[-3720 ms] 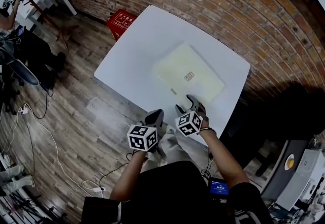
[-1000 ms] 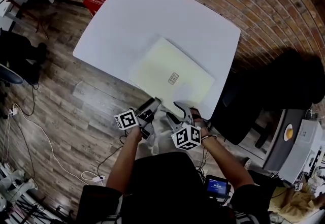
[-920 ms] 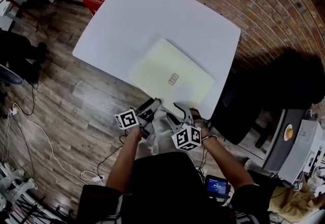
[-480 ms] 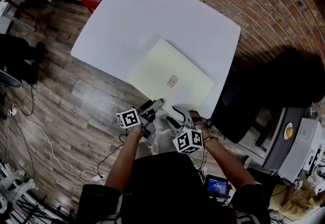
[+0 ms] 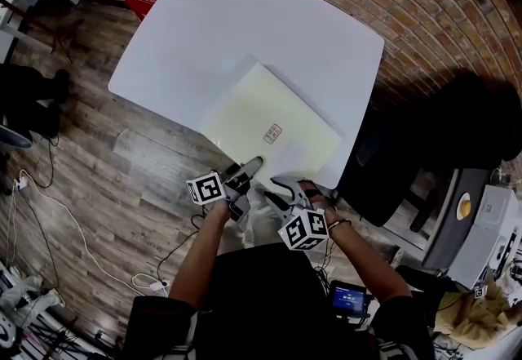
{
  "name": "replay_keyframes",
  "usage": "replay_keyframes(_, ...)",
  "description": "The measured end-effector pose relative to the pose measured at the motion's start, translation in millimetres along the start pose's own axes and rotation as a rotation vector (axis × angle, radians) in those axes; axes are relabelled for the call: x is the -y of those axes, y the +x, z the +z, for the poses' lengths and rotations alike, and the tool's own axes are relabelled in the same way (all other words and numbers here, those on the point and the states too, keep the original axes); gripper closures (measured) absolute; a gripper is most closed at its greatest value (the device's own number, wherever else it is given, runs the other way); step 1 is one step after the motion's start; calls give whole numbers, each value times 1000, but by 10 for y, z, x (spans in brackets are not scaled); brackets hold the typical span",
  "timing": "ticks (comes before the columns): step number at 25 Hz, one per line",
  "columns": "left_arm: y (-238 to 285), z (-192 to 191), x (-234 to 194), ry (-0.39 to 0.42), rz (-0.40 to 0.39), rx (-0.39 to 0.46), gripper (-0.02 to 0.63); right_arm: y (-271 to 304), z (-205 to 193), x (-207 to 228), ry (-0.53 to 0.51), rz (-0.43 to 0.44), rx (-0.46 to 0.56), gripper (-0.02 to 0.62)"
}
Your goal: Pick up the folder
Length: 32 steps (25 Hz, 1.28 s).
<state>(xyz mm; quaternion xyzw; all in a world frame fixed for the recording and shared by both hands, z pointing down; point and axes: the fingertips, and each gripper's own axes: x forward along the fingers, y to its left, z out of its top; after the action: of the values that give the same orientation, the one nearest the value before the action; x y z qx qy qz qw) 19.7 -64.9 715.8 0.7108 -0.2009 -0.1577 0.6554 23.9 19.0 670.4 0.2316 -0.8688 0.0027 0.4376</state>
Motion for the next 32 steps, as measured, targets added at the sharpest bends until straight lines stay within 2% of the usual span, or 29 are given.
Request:
replay_keyframes(9, 74, -91, 4, -7, -3, -24, 252, -88, 42, -242, 0, 139, 19, 454)
replay_keyframes(13, 79, -166, 5, -43, -9, -52, 252, -108, 101, -336, 29, 197, 31, 476)
replay_keyframes(16, 94, -211, 23, -44, -25, -66, 252, -119, 129, -396, 23, 227, 26, 502)
replay_keyframes(19, 97, -208, 63, -80, -39, -56, 252, -122, 140, -433, 18, 257, 25, 508)
replay_keyframes(24, 68, -220, 63, -91, -41, -61, 253, -142, 153, -486, 26, 302, 25, 522)
replay_keyframes(30, 43, -318, 136, -82, -61, -95, 261, -187, 176, -581, 68, 374, 24, 540)
replay_keyframes(32, 26, -345, 130, -88, -58, -105, 285, -202, 189, -611, 85, 399, 27, 541)
